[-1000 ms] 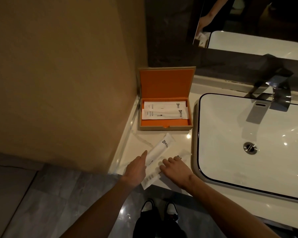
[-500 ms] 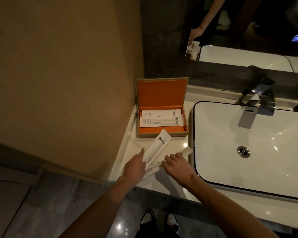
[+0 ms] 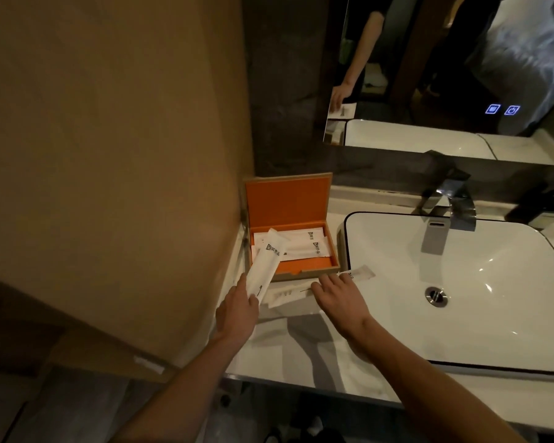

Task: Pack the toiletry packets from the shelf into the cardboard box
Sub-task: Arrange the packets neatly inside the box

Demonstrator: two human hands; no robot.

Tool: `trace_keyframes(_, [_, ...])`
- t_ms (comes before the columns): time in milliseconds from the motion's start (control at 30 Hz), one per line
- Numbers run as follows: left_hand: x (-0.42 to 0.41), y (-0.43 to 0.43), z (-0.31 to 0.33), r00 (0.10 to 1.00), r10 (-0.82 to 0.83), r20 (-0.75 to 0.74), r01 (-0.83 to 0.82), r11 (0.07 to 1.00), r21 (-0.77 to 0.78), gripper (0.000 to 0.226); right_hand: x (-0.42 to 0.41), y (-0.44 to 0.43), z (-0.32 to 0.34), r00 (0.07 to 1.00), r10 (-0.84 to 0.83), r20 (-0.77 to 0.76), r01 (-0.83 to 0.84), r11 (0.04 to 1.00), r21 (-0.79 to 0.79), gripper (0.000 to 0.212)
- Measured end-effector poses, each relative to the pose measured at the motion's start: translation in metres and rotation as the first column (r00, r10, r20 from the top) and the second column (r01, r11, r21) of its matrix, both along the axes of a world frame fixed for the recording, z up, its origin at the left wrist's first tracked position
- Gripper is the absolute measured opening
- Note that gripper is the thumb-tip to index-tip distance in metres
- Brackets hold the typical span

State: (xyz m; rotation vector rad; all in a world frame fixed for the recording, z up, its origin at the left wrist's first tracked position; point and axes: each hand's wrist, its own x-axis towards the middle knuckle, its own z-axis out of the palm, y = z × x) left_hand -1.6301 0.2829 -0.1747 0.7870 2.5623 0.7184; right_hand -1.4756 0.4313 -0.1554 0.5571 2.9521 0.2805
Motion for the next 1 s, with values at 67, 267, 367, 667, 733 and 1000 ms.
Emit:
trace_keyframes(67, [-0.003, 0.007, 0.001, 1.000, -0.002, -0.010, 0.002, 1.000, -0.004, 0.053, -0.008, 0.004, -0.001, 1.000, 0.011, -0.020, -0.011, 1.000, 0.006, 0.045])
trace_keyframes(267, [-0.028, 0.046, 0.005, 0.999, -0.040, -0.028, 0.039, 0.998, -0.047, 0.052, -0.034, 0.030, -0.007, 0.993, 0.093, -0.072, -0.095, 0.995, -0.028, 0.051])
trace_keyframes(367, [-0.041, 0.073, 0.006, 0.994, -0.101, -0.038, 0.097, 0.989, -0.108, 0.054, -0.048, 0.043, -0.012, 0.992, 0.115, -0.059, -0.120, 0.988, -0.099, 0.053])
trace_keyframes(667, [-0.070, 0.131, -0.003, 0.974, -0.224, -0.037, 0.210, 0.952, -0.225, 0.053, -0.073, 0.072, -0.046, 0.965, 0.188, -0.183, -0.212, 0.970, -0.121, 0.051])
trace_keyframes(733, [-0.072, 0.136, -0.006, 0.967, -0.252, -0.037, 0.236, 0.941, -0.242, 0.053, -0.077, 0.075, -0.053, 0.961, 0.194, -0.198, -0.222, 0.966, -0.130, 0.049])
trace_keyframes(1000, [-0.094, 0.154, -0.018, 0.907, -0.420, -0.023, 0.395, 0.869, -0.298, 0.053, -0.089, 0.088, -0.070, 0.964, 0.168, -0.207, -0.195, 0.973, -0.122, 0.038])
